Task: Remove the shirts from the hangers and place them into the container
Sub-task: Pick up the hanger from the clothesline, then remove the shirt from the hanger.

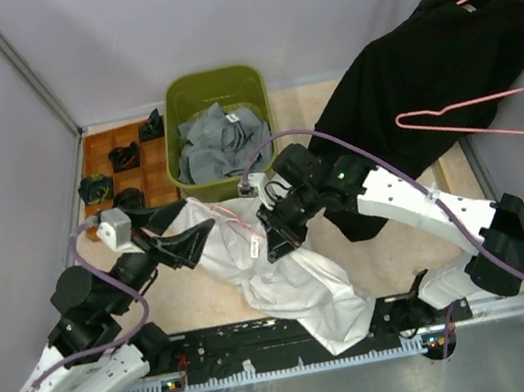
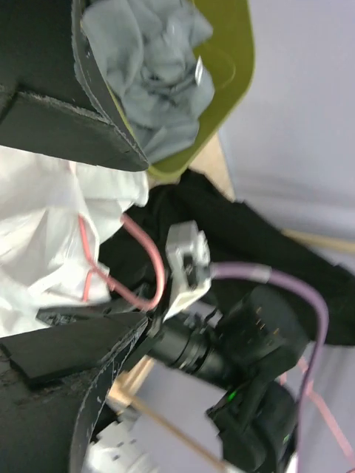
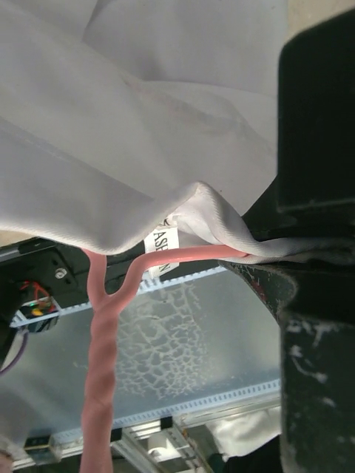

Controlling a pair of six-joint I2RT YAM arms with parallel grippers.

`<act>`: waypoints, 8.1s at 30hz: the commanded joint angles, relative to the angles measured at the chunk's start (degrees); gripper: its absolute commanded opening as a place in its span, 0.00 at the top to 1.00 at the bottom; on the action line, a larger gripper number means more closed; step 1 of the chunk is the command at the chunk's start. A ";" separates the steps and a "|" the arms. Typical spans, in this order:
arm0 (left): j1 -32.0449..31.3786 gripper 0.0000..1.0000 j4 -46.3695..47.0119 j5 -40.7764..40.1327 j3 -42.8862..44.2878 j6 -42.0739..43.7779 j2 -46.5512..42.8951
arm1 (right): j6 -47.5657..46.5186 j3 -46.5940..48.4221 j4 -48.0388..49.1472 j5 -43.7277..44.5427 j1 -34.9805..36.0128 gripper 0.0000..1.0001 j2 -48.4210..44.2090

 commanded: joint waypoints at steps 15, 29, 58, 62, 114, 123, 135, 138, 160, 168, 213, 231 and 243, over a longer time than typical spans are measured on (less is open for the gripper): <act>0.14 0.31 24.04 21.11 -15.12 11.67 3.29 | 12.23 -4.18 20.23 -8.27 -0.16 1.00 -3.08; 0.16 0.44 35.47 17.22 -17.55 13.76 9.26 | 10.85 -6.29 20.28 -10.21 -0.12 1.00 -4.44; 0.13 1.00 1.79 -15.14 1.21 5.85 11.25 | 8.98 -5.21 17.48 12.87 -0.05 0.28 -11.27; 0.15 1.00 -7.28 -25.61 7.15 5.12 13.70 | 7.89 -6.65 21.58 18.96 0.19 0.27 -16.04; 0.14 1.00 -18.68 -17.10 8.91 13.19 18.40 | 5.62 -9.30 17.84 26.13 1.31 0.97 -15.73; 0.16 1.00 -21.83 -19.21 9.91 14.71 19.10 | 12.15 -11.79 26.70 11.21 1.16 1.00 -15.68; 0.15 1.00 -22.01 -22.80 10.87 11.59 16.52 | 13.55 -14.11 22.35 41.74 -1.85 1.00 -20.48; 0.17 1.00 -20.89 -25.71 10.26 9.41 13.83 | 13.39 -14.34 18.10 44.07 -4.19 1.00 -19.87; 0.16 1.00 -19.10 -27.00 10.59 4.00 15.67 | 18.85 -7.87 25.84 25.48 -2.21 0.32 -19.36; 0.12 1.00 -18.25 -24.33 10.49 3.78 15.79 | 16.41 -5.68 24.32 27.74 5.64 0.26 -9.60; 0.17 1.00 -18.36 -35.27 7.86 -1.60 7.32 | 11.17 -16.37 25.30 26.23 5.64 0.91 -14.93; 0.16 1.00 -20.29 -39.05 9.30 -3.40 9.16 | 11.18 -20.51 21.80 21.06 5.64 0.95 -15.33; 0.16 1.00 -19.28 -35.61 8.85 -1.62 8.83 | 7.47 -18.05 22.72 21.10 5.69 0.47 -16.89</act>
